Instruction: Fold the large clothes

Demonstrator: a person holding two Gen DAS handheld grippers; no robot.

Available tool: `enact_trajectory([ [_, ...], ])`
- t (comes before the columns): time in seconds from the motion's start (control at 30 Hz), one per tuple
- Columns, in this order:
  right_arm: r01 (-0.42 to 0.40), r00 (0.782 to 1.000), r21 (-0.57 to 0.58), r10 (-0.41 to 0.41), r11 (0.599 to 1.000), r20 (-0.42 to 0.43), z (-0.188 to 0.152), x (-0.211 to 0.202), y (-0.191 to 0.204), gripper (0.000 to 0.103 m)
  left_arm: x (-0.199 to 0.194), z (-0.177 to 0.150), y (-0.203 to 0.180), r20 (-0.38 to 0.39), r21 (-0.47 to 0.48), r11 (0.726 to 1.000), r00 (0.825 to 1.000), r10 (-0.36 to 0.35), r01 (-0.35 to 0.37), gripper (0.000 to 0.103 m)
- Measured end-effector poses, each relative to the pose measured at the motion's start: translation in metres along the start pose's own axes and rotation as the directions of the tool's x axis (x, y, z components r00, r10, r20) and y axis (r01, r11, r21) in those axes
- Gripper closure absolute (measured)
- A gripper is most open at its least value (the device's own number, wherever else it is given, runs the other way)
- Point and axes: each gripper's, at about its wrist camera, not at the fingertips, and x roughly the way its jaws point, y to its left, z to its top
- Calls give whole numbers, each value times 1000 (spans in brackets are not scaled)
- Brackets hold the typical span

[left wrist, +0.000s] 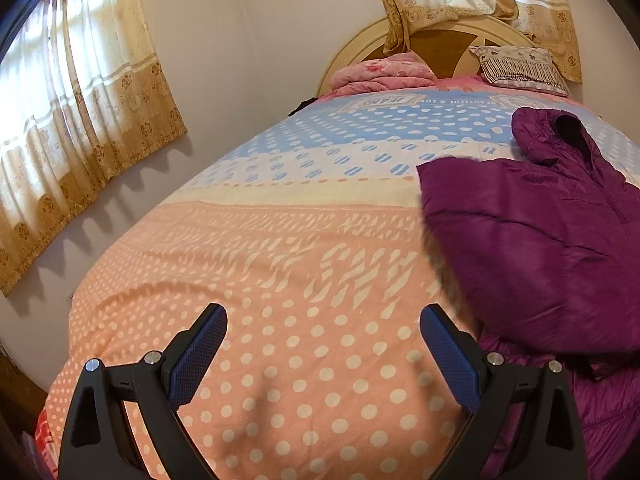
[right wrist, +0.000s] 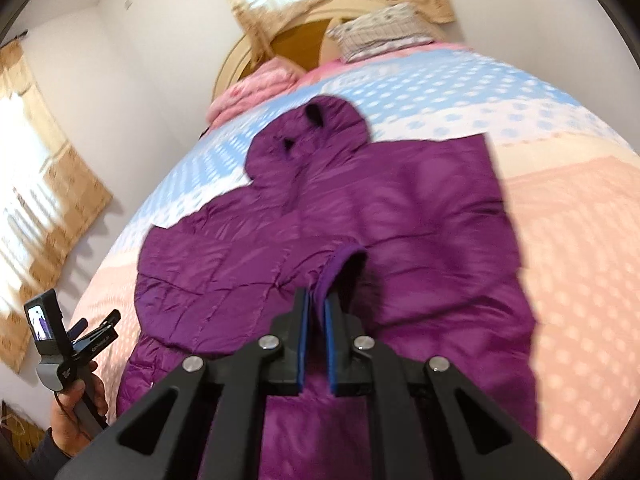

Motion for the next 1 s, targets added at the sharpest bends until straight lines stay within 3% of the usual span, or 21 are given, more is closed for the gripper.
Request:
enact_trajectory([
  [0.37,154,983,52,-158,987,94,-16,-30,-49,93,8,-3,-23,-46,98,995,998,31,-27,6],
  [0.53,240,969,80,-243,967,36,-20,-11,-71,93,23,-19,-35,-89,176,983,993,71,-55,6],
  [0.67,220,975,96,-219,971,-26,-24,1,-83,88,25,-22,-27,-99,143,989,993,62,-47,5],
  [0.73,220,975,88,-216,972,-49,-20,-3,-82,76,20,-15,-21,-88,123,991,995,56,-45,5],
  [0.77,228,973,84,-225,970,-46,-19,-8,-82,49,15,-9,-18,-71,108,993,996,51,-43,5],
  [0.8,239,971,83,-238,967,-26,-15,-18,-81,30,8,2,-14,-47,82,996,998,41,-37,5],
  [0.87,272,962,78,-274,959,14,-9,-33,-81,31,-4,22,-12,-10,40,999,1000,10,-9,5],
  [0.93,288,954,77,-293,954,56,1,-46,-79,41,-13,42,-17,17,14,1000,1000,-26,26,5],
  [1.0,285,954,71,-290,956,80,14,-51,-73,63,-20,61,-29,39,4,998,997,-61,61,5],
])
